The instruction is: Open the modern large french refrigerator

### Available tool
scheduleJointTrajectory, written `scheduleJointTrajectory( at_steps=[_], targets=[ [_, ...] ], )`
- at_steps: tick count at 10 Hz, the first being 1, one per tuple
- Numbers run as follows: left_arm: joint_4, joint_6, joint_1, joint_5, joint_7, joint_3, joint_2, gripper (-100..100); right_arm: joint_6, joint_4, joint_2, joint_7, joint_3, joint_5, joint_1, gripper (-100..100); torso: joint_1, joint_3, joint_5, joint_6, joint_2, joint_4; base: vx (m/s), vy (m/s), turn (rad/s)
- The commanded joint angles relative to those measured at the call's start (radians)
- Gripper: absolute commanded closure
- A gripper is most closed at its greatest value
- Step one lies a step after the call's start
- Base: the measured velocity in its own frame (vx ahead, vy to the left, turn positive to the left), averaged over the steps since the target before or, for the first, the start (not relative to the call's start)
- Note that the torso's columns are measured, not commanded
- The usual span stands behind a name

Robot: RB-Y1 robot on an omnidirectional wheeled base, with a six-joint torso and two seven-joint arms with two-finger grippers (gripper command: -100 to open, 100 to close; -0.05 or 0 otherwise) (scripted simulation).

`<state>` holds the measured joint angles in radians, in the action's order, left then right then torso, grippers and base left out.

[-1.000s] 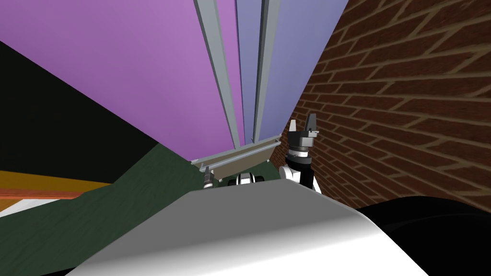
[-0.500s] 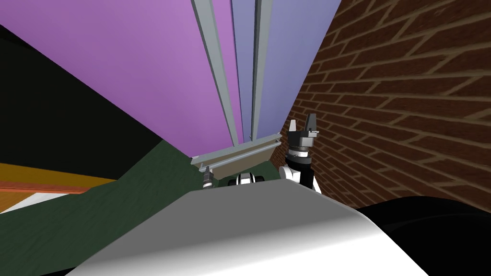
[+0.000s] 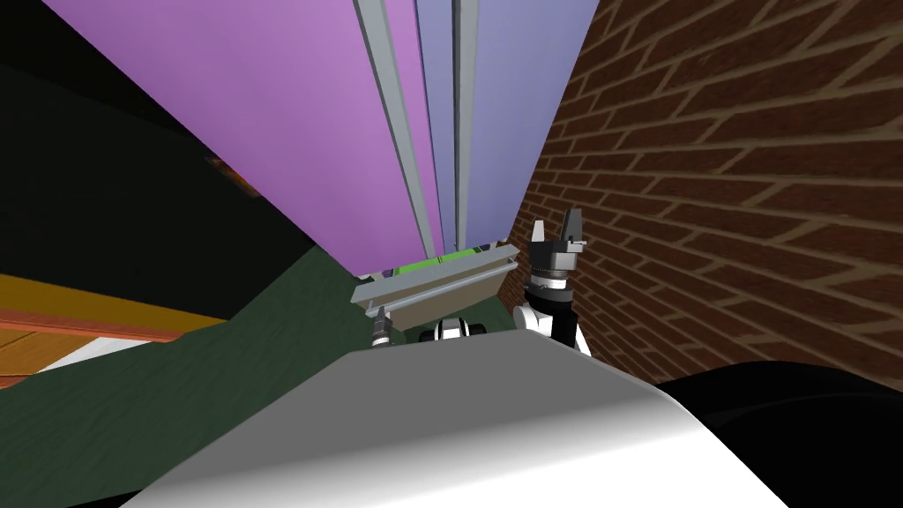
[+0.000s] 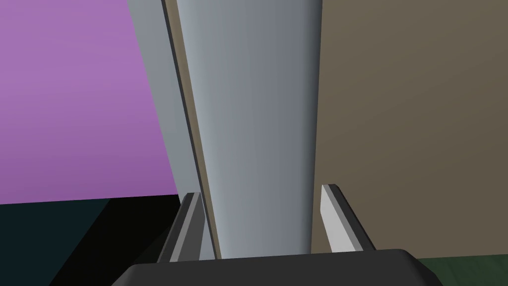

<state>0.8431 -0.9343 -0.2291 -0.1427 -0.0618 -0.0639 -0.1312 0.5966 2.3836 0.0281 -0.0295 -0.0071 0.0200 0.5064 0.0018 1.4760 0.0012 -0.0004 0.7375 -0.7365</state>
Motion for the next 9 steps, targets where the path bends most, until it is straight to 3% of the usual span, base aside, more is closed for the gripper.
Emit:
scheduleJointTrajectory(
  at_steps=[1, 2, 8, 9],
  targets=[
    [0.007, 0.005, -0.014, 0.003, -0.006, 0.006, -0.005, 100, 0.000, 0.000, 0.000, 0.000, 0.000, 0.000, 0.000, 0, 0.000, -0.001, 0.000, 0.000, 0.001, 0.000, -0.190, -0.056, 0.017],
    [0.013, 0.003, -0.011, 0.003, -0.004, 0.005, -0.003, 100, 0.000, 0.000, 0.000, 0.000, 0.000, 0.000, 0.000, 0, -0.001, 0.000, 0.000, -0.001, 0.001, 0.000, -0.093, -0.031, 0.010],
    [0.045, -0.074, -0.114, 0.066, -0.095, 0.109, -0.076, 100, 0.000, 0.000, 0.000, 0.000, 0.000, 0.000, 0.000, 0, 0.002, 0.000, 0.000, -0.001, 0.000, 0.000, -0.029, -0.064, 0.239],
    [0.047, -0.061, -0.097, 0.059, -0.083, 0.098, -0.067, 100, 0.000, 0.000, 0.000, 0.000, 0.000, 0.000, 0.000, 0, 0.002, 0.000, 0.000, -0.002, 0.000, 0.000, -0.024, -0.034, 0.067]
  ],
)
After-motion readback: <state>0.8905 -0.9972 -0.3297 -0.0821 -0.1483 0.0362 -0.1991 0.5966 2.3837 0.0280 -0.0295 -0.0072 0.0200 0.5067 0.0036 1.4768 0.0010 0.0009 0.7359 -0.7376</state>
